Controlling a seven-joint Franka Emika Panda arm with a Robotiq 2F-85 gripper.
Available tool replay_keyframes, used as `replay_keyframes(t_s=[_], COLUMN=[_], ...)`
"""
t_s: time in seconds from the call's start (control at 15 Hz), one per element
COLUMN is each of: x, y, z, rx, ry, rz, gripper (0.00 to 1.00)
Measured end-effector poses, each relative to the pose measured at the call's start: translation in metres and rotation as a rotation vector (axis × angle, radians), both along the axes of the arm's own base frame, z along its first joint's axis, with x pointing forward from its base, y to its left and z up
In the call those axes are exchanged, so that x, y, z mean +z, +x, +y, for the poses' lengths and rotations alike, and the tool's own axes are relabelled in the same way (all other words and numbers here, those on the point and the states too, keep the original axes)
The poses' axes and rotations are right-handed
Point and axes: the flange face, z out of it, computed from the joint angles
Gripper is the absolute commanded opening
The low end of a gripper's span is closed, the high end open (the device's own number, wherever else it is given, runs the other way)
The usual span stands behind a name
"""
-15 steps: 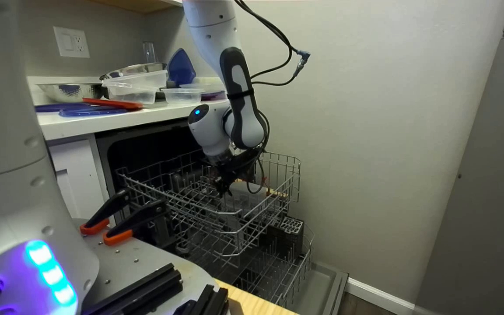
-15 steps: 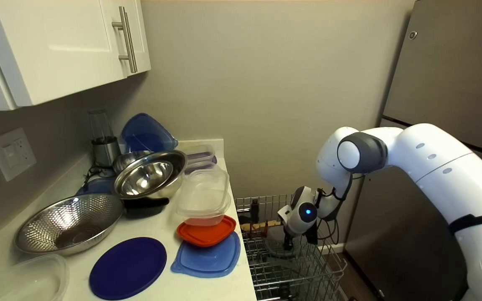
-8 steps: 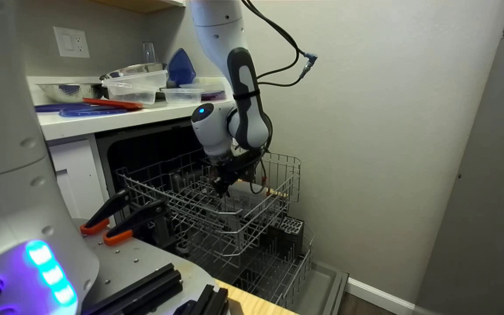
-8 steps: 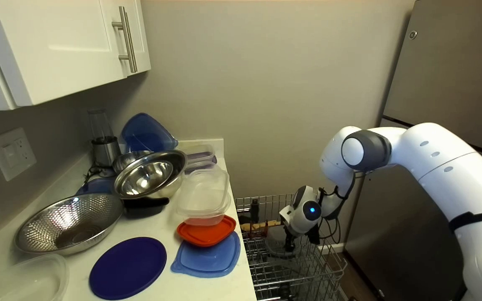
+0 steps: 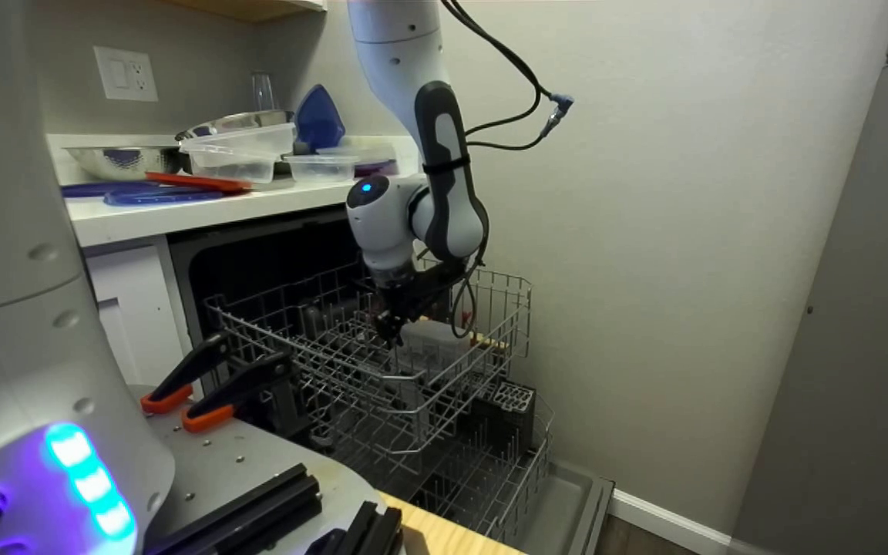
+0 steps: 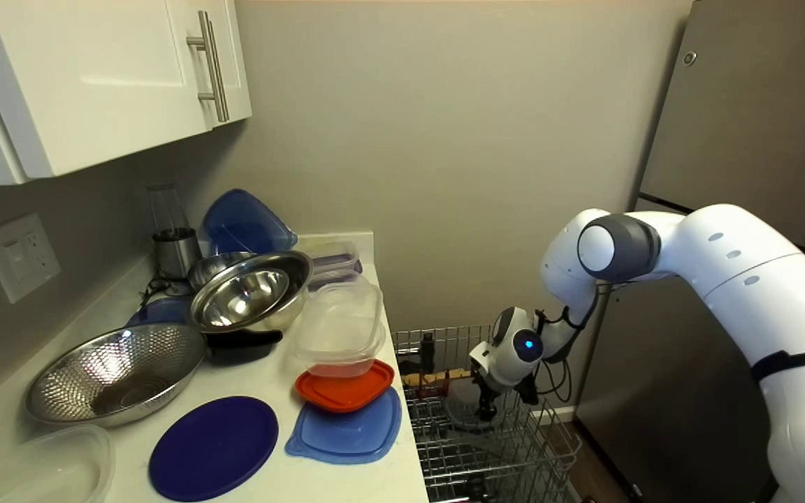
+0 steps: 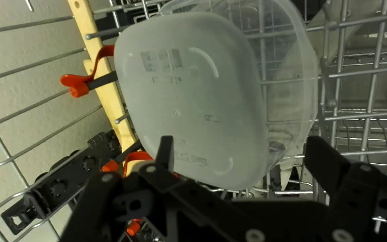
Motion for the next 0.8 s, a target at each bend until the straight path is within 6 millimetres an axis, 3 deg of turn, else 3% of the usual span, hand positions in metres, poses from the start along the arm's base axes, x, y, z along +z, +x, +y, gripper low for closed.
replay_keyframes(t_s=[0.4, 0.8], x=[0.007, 0.005], y=[0.002, -0.017], z=[-0.002, -0.012], rx=[0.057, 0.072], ry=[-0.057, -0.089], rz=[0.004, 0.068], gripper=[1.0, 1.0])
